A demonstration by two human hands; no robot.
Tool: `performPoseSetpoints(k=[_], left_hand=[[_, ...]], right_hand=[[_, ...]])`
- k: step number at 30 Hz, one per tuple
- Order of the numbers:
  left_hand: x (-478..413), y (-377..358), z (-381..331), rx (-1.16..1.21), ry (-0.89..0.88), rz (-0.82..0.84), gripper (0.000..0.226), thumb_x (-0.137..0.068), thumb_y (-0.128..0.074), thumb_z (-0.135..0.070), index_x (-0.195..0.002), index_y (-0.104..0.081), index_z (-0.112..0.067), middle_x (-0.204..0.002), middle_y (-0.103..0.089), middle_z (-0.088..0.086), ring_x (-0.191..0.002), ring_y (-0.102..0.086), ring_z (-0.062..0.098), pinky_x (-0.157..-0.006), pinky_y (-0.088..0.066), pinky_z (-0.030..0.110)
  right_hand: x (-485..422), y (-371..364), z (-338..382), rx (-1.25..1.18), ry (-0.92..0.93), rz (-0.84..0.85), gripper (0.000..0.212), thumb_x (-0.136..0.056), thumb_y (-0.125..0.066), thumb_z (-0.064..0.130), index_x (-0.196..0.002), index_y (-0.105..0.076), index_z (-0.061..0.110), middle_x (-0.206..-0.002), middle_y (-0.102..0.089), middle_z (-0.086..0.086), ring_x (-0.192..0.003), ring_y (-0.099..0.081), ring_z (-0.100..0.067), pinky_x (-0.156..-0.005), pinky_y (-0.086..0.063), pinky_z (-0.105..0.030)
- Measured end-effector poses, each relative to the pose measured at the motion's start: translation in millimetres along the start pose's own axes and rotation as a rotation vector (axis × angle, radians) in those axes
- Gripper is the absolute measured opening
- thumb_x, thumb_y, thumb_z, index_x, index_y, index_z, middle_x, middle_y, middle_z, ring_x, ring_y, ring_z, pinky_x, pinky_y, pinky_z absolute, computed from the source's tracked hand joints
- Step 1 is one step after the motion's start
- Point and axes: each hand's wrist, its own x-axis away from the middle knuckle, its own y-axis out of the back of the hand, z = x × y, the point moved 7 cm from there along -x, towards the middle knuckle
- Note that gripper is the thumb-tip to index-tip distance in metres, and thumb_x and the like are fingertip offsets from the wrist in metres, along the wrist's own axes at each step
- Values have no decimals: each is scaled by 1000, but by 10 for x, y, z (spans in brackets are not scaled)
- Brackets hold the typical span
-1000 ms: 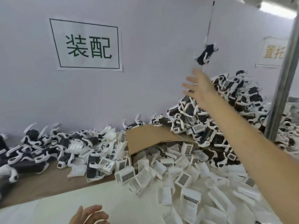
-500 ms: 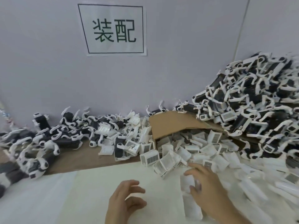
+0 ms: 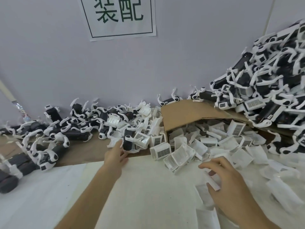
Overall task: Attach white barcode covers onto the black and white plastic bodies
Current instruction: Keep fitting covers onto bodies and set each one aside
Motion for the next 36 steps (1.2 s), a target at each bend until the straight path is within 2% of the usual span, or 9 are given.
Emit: performPoseSetpoints(k=[5, 11, 14, 19, 23, 25, 28, 32, 36], left_hand=[[-258, -95, -131, -207, 69, 19, 29, -97, -64, -28, -115, -52, -8, -91, -62, 11, -65, -55, 19, -57, -42, 28], [-236, -77, -191, -376, 155, 101, 5, -99, -58, -24, -97, -57, -19, -81, -56, -3, -62, -46, 10, -52, -20, 23], [-162, -70, -195, -336, 115, 128, 6, -97, -62, -16, -99, -56, -17, -80, -51, 1, -61, -42, 13, -55, -25, 23], [58, -291, -230, -311, -99, 142, 16, -95, -69, -23, -107, -59, -19, -93, -56, 5, -87, -58, 23, -74, -49, 33], [198, -490, -116, -231, -45, 174, 16, -93, -71, -27, -91, -59, -17, -90, -61, 5, -79, -59, 20, -77, -50, 33], [205, -490, -76, -174, -44, 114, 19, -90, -74, -25, -86, -59, -16, -87, -62, 3, -73, -56, 16, -65, -43, 27], [210, -409, -19, -21, -41, 0, 28, -83, -81, -16, -79, -53, -14, -78, -59, 3, -66, -52, 14, -58, -34, 26], [488, -160, -236, -125, -396, -246, 44, -72, -85, -7, -87, -44, -13, -78, -51, 1, -67, -49, 19, -60, -37, 30], [942, -70, -272, 46, -445, 14, 48, -66, -84, 2, -93, -47, -14, -86, -70, -3, -73, -66, 10, -65, -49, 29]], right_hand=[[-25, 53, -43, 3, -9, -26, 44, -77, -73, -8, -100, -73, 29, -89, -63, 24, -87, -60, 1, -70, -46, -9], [2, 176, 162, -59, 122, -210, 61, -67, -73, -22, -111, -74, 22, -97, -64, 23, -90, -64, -7, -78, -55, -24], [20, 275, 209, -232, 144, -301, 59, -64, -75, -25, -98, -77, 22, -90, -69, 23, -89, -66, 1, -72, -49, -7], [2, 211, 99, -602, -63, -233, 30, -86, -72, -1, -83, -75, 29, -86, -73, 9, -80, -68, -11, -68, -54, -22], [-10, 140, 8, -745, -233, -162, 27, -98, -58, 6, -94, -70, 30, -87, -70, 10, -71, -65, -13, -55, -58, -31], [-8, 168, 29, -695, -195, -146, 26, -100, -56, 10, -101, -69, 33, -93, -70, 17, -85, -66, -4, -67, -52, -15], [-13, 138, 70, -733, -190, -52, 16, -90, -63, 31, -101, -68, 43, -103, -70, 17, -96, -65, -2, -80, -46, -23], [8, 107, 50, -853, -224, -39, 23, -93, -62, 35, -112, -67, 46, -112, -68, 22, -100, -64, -1, -84, -51, -24], [25, 144, 26, -764, -217, -61, 39, -97, -60, 18, -127, -59, 43, -120, -64, 29, -110, -59, 8, -85, -49, -16]])
